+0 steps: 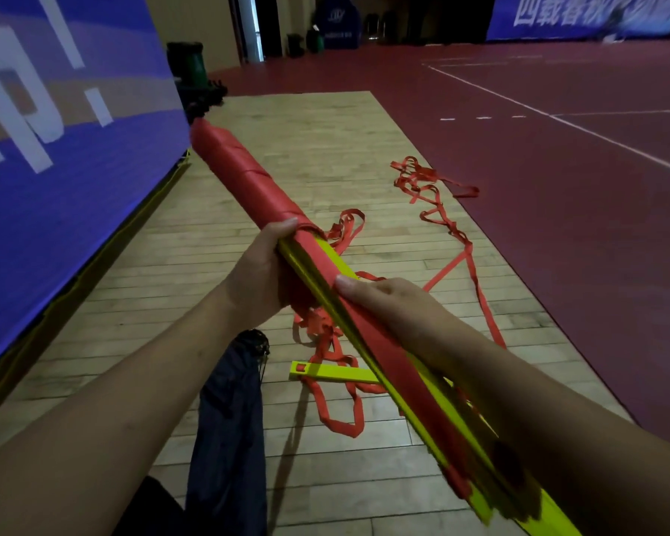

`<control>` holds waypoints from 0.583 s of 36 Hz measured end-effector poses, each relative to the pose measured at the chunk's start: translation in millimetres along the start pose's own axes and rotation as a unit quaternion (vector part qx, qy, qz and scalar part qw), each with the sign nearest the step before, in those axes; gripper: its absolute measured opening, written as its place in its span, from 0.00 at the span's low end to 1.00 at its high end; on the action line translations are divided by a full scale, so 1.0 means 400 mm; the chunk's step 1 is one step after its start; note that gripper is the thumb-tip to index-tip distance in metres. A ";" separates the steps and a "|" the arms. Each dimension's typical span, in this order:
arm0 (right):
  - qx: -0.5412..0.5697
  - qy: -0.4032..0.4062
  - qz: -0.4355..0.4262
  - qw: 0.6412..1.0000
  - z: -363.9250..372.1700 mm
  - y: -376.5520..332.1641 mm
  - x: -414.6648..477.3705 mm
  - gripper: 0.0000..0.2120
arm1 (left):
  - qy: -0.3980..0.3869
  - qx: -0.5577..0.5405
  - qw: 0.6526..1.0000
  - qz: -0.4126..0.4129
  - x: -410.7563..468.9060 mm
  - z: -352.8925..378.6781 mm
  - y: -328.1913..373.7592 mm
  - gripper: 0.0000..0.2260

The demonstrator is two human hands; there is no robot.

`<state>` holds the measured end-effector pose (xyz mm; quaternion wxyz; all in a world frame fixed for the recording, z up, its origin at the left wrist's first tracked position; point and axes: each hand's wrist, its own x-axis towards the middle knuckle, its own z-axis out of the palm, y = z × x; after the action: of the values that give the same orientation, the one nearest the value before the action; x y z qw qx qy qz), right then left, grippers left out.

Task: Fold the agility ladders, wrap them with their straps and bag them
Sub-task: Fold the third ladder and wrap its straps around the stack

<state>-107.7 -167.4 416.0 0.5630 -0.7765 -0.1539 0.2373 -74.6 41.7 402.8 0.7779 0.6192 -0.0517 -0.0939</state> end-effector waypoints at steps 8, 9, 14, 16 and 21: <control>-0.095 0.134 -0.049 0.985 0.008 0.030 0.018 0.18 | 0.024 0.247 0.961 -0.124 -0.003 -0.017 0.011 0.41; -0.139 0.149 -0.049 0.978 0.004 0.037 0.024 0.18 | 0.031 0.235 0.964 -0.120 -0.002 -0.005 0.011 0.37; -0.369 0.184 -0.076 0.908 0.017 0.057 0.030 0.17 | 0.094 0.227 0.968 -0.056 -0.003 0.053 -0.034 0.22; -0.412 0.195 -0.096 0.885 0.028 0.056 0.029 0.17 | 0.138 0.180 0.973 -0.042 -0.007 0.060 -0.037 0.22; -0.311 0.170 -0.126 0.927 0.054 0.045 0.029 0.17 | 0.183 0.148 0.971 0.029 -0.008 0.045 -0.019 0.23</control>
<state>-110.1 -150.0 391.1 0.3364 -0.9156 -0.2180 -0.0308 -81.7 23.4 399.8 0.6759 0.7327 0.0601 0.0521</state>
